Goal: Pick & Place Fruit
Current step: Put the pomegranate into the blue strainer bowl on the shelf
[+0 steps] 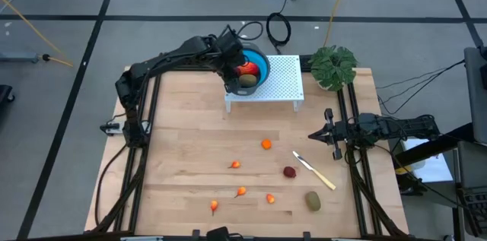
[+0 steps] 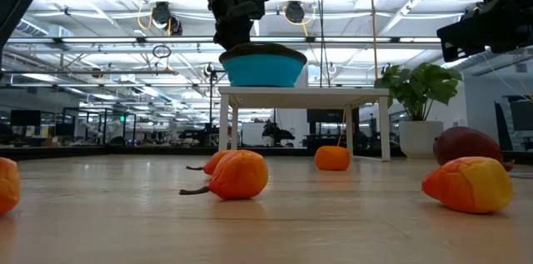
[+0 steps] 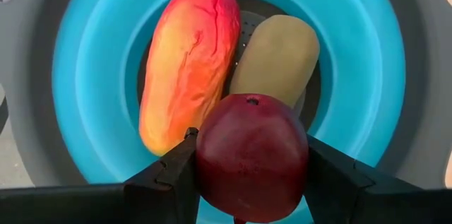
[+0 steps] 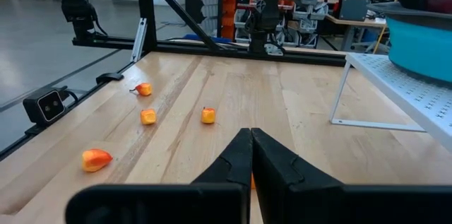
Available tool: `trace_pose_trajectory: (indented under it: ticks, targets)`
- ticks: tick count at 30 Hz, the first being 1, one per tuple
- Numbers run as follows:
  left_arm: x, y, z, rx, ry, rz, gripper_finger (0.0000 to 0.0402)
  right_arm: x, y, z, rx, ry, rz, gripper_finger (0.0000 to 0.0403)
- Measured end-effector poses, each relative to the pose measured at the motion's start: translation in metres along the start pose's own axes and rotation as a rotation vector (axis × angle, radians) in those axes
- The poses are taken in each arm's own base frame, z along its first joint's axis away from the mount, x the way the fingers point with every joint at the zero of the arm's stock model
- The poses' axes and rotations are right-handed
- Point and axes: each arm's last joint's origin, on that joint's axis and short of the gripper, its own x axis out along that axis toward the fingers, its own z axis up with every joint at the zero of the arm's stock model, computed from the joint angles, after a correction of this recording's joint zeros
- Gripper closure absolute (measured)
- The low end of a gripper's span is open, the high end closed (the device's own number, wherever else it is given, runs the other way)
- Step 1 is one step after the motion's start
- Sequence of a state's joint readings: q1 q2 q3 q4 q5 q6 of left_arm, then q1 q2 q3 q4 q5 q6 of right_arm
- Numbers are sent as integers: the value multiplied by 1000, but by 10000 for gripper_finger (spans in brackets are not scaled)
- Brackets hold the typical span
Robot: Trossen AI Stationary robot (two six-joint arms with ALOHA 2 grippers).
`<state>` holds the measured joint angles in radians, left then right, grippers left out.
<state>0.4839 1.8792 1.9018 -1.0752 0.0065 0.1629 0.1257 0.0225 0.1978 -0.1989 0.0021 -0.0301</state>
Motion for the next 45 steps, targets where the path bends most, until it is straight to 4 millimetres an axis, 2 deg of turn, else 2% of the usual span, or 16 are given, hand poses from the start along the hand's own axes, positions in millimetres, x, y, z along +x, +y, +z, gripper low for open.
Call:
trace_pose_trajectory:
  ticks: [9,13,16,20,25,28,41,45]
  targets:
    - [0,0,-1,20,7,7,153,0,0,0,0,0,0,403]
    - [-5,3,-1,67,10,94,141,0,0,0,25,-4,0,403]
    - [-25,3,-2,41,-32,145,141,0,0,3,95,-33,1,403]
    - [-57,0,-6,-88,-123,105,153,0,0,9,181,-94,8,403]
    - [-89,-16,-10,-173,-205,67,190,-1,0,14,213,-146,14,403]
    - [-96,-32,-12,-183,-222,34,225,-2,0,17,213,-177,17,403]
    - [-84,-109,-23,-196,-178,-94,379,-3,-1,24,212,-254,23,403]
    - [-81,-129,-29,-201,-151,-119,397,-3,-1,24,212,-255,23,403]
